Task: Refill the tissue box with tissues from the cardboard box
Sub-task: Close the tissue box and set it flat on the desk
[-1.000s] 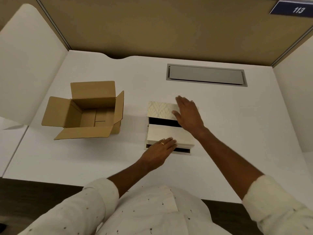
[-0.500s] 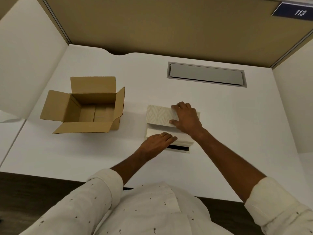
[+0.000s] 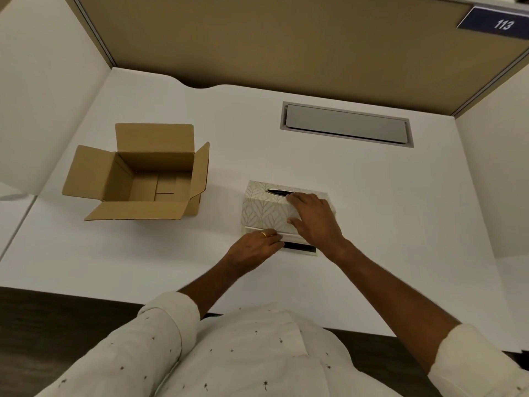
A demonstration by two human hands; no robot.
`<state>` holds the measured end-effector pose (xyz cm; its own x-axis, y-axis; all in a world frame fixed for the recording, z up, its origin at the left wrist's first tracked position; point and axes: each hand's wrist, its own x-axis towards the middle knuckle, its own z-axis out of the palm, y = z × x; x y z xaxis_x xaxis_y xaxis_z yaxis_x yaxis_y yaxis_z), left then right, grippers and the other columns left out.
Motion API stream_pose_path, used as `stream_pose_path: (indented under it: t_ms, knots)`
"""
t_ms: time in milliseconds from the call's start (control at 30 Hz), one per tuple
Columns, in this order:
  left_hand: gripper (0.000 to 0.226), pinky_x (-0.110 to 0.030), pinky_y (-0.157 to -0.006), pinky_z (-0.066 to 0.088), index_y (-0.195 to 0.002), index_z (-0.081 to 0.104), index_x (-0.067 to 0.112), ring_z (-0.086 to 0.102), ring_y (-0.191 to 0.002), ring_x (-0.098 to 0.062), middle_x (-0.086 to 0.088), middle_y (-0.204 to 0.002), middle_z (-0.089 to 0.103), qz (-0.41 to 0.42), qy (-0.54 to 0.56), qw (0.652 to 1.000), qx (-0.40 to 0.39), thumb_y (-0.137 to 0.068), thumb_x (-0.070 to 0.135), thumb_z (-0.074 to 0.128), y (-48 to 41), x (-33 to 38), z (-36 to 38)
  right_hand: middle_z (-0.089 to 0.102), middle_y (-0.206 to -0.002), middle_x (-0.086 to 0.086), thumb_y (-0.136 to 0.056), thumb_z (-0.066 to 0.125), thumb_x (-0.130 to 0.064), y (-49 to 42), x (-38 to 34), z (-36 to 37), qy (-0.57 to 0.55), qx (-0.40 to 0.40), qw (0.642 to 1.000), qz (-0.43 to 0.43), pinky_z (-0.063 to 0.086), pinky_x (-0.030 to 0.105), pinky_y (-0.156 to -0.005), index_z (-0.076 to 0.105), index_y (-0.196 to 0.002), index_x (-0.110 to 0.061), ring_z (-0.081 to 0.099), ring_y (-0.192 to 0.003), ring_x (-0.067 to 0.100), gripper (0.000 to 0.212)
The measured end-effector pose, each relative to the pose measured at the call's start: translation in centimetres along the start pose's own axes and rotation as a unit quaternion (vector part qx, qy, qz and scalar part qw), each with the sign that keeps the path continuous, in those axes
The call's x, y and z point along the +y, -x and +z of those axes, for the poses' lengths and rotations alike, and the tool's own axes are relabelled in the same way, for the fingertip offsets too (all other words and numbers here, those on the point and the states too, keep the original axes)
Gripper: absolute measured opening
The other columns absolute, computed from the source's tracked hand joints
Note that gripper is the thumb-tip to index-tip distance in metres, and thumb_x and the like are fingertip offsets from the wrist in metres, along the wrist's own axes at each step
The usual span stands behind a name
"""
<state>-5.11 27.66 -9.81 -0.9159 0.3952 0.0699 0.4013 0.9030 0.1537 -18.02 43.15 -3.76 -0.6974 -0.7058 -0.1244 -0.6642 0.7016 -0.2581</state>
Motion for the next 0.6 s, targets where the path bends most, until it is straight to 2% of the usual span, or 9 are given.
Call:
stream_pose_path:
  t_ms: [67, 133, 233, 367, 600]
  knots:
    - [0.049, -0.038, -0.08, 0.061, -0.118, 0.073, 0.006, 0.068, -0.112, -0.028, -0.012, -0.124, 0.072, -0.005, -0.016, 1.0, -0.001, -0.07, 0.004, 0.087, 1.0, 0.3, 0.7, 0.052, -0.151, 0.003, -0.094, 0.068, -0.029, 0.1, -0.1, 0.1, 0.003, -0.003, 1.0, 0.004, 0.038, 0.041, -0.112, 0.046, -0.15, -0.017, 0.046, -0.139, 0.024, 0.061]
    - [0.048, -0.04, -0.086, 0.058, -0.125, 0.068, 0.007, 0.066, -0.114, -0.03, -0.013, -0.134, 0.066, -0.02, -0.022, 1.0, -0.007, -0.079, 0.011, 0.081, 1.7, 0.5, 1.3, 0.052, -0.152, 0.003, -0.094, 0.067, -0.028, 0.1, -0.2, 0.2, 0.003, -0.005, 1.0, 0.006, 0.038, 0.041, -0.112, 0.046, -0.15, -0.017, 0.046, -0.139, 0.024, 0.061]
    - [0.052, -0.042, -0.095, 0.055, -0.135, 0.061, 0.006, 0.063, -0.121, -0.031, -0.015, -0.141, 0.06, -0.051, -0.007, 0.999, -0.014, -0.087, 0.017, 0.075, 2.1, 1.3, 1.9, 0.054, -0.15, 0.004, -0.095, 0.066, -0.025, 0.2, -0.2, 0.3, 0.001, -0.005, 1.0, 0.001, 0.039, 0.042, -0.11, 0.048, -0.148, -0.016, 0.048, -0.138, 0.025, 0.057]
    - [0.055, -0.045, -0.112, 0.044, -0.147, 0.046, 0.004, 0.044, -0.141, -0.033, -0.018, -0.153, 0.045, -0.051, 0.011, 0.998, -0.024, -0.095, 0.015, 0.063, 2.4, 2.1, 2.7, 0.056, -0.148, 0.003, -0.096, 0.064, -0.022, 0.3, -0.1, 0.3, 0.003, -0.007, 1.0, -0.002, 0.041, 0.041, -0.106, 0.052, -0.146, -0.017, 0.05, -0.135, 0.024, 0.052]
    - [0.056, -0.045, -0.118, 0.032, -0.154, 0.03, 0.005, 0.034, -0.147, -0.031, -0.017, -0.159, 0.034, -0.055, 0.021, 0.997, -0.042, -0.104, 0.02, 0.049, 2.6, 2.0, 3.3, 0.056, -0.148, 0.003, -0.097, 0.063, -0.018, 0.1, 0.0, 0.2, -0.004, -0.01, 1.0, -0.001, 0.041, 0.041, -0.105, 0.053, -0.145, -0.016, 0.051, -0.135, 0.025, 0.05]
